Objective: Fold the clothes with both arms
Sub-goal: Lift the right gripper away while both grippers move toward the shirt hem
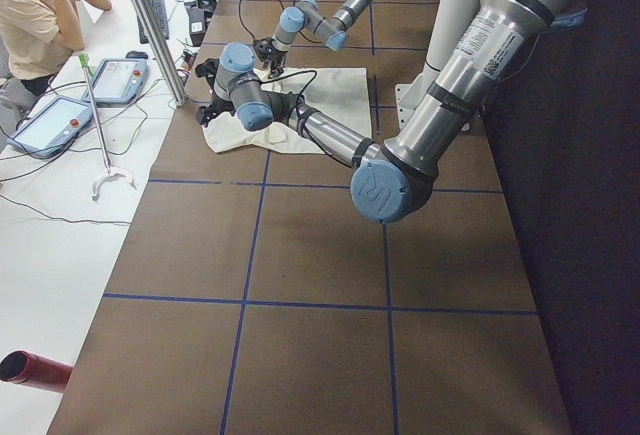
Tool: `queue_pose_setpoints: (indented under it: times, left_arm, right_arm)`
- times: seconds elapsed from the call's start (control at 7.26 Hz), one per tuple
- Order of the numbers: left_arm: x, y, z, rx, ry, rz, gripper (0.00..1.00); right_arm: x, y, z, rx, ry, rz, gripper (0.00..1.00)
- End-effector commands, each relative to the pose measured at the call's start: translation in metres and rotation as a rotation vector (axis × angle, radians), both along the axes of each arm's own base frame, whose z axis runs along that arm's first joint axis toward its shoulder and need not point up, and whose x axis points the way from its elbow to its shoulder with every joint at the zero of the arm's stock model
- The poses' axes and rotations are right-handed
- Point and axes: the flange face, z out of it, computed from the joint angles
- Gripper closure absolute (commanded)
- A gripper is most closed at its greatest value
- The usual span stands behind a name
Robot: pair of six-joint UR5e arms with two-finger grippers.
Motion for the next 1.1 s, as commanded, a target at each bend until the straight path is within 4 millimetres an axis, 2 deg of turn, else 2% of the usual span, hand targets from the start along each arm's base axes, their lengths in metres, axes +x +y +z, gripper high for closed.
queue_pose_setpoints:
  times: [0.0,0.14,0.41,0.55,0.69,0.83,0.96]
  left_arm:
    - [-0.001,0.004,0.003,-0.001,0.001,0.0,0.0]
    - [-0.001,0.006,0.003,-0.003,0.003,0.0,0.0]
    - [-0.003,0.006,0.002,0.0,0.004,-0.001,0.0]
    - [-0.002,0.007,0.002,0.0,0.004,0.0,0.0]
    - [-0.002,0.007,0.002,0.0,0.004,0.0,0.0]
    - [-0.002,0.008,0.0,-0.003,0.01,-0.004,0.0]
    - [-0.001,0.015,-0.012,-0.067,0.069,-0.042,0.0]
  right_arm:
    - [0.014,-0.005,0.004,0.017,0.009,-0.027,0.43]
    - [0.03,-0.018,0.005,0.024,0.018,-0.016,0.42]
    - [0.063,-0.029,0.034,0.013,0.029,0.009,0.42]
    - [0.071,-0.031,0.037,0.011,0.028,0.021,0.4]
    - [0.081,-0.029,0.02,-0.006,-0.03,0.009,0.23]
    - [0.101,-0.027,0.008,-0.06,-0.124,0.0,0.01]
    - [0.115,-0.012,-0.004,-0.132,-0.231,0.026,0.0]
